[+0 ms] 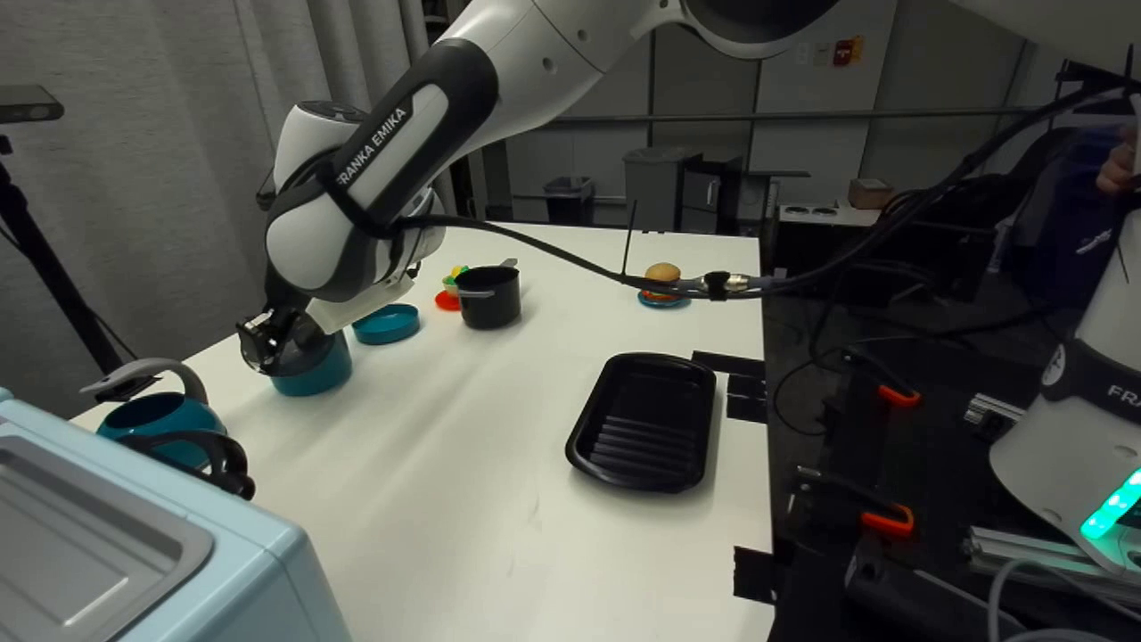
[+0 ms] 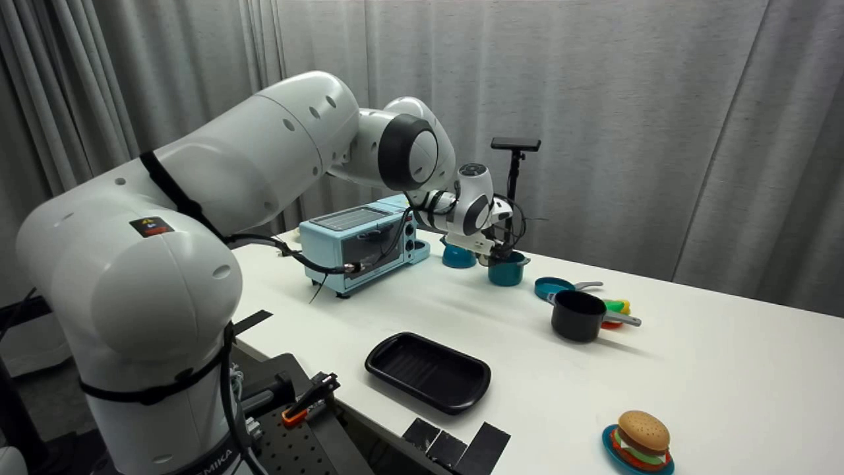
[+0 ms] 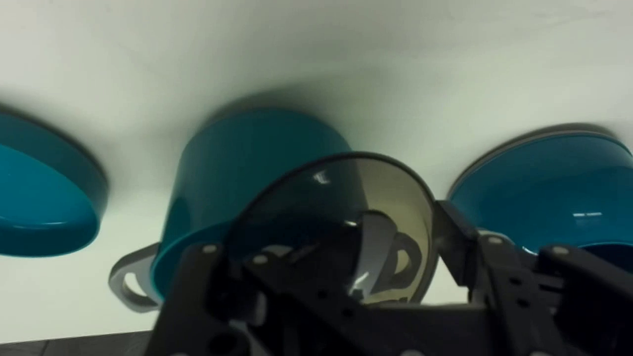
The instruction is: Take lid from the blue pot and put it on the table
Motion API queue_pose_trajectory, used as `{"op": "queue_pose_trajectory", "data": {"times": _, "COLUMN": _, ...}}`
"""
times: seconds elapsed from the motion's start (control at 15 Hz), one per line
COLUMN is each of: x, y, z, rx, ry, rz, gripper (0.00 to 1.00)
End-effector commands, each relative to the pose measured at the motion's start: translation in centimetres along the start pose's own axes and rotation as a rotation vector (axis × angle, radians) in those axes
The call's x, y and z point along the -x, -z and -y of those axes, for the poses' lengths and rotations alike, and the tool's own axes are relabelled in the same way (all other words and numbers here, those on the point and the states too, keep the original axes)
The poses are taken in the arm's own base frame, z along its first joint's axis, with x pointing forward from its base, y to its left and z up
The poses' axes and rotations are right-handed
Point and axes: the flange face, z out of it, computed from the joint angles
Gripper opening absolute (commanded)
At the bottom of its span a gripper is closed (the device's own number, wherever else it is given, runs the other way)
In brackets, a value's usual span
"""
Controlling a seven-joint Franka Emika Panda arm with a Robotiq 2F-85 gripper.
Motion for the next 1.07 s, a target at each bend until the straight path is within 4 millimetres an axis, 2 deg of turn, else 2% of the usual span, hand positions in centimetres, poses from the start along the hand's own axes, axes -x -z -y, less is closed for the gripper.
{"op": "queue_pose_trajectory", "data": {"times": 0.0, "x": -0.4, "y": -1.0, "z": 0.2, "rx": -0.002, "ry": 0.002, "rz": -0.034, "gripper": 0.19}}
{"op": "queue_pose_trajectory", "data": {"times": 0.27, "x": -0.9, "y": -0.5, "z": 0.9, "rx": -0.018, "ry": -0.003, "rz": -0.032, "gripper": 0.01}}
{"op": "queue_pose_trajectory", "data": {"times": 0.33, "x": -1.8, "y": 0.2, "z": -0.1, "rx": -0.02, "ry": -0.004, "rz": -0.025, "gripper": 0.0}}
{"op": "queue_pose_trajectory", "data": {"times": 0.4, "x": -1.7, "y": 0.3, "z": -0.3, "rx": -0.021, "ry": -0.003, "rz": -0.016, "gripper": 0.03}}
{"op": "queue_pose_trajectory", "data": {"times": 0.53, "x": -1.7, "y": 0.9, "z": -1.0, "rx": -0.028, "ry": -0.001, "rz": 0.007, "gripper": 0.03}}
{"op": "queue_pose_trajectory", "data": {"times": 1.0, "x": 4.2, "y": 0.3, "z": 1.0, "rx": -0.033, "ry": 0.024, "rz": 0.18, "gripper": 0.03}}
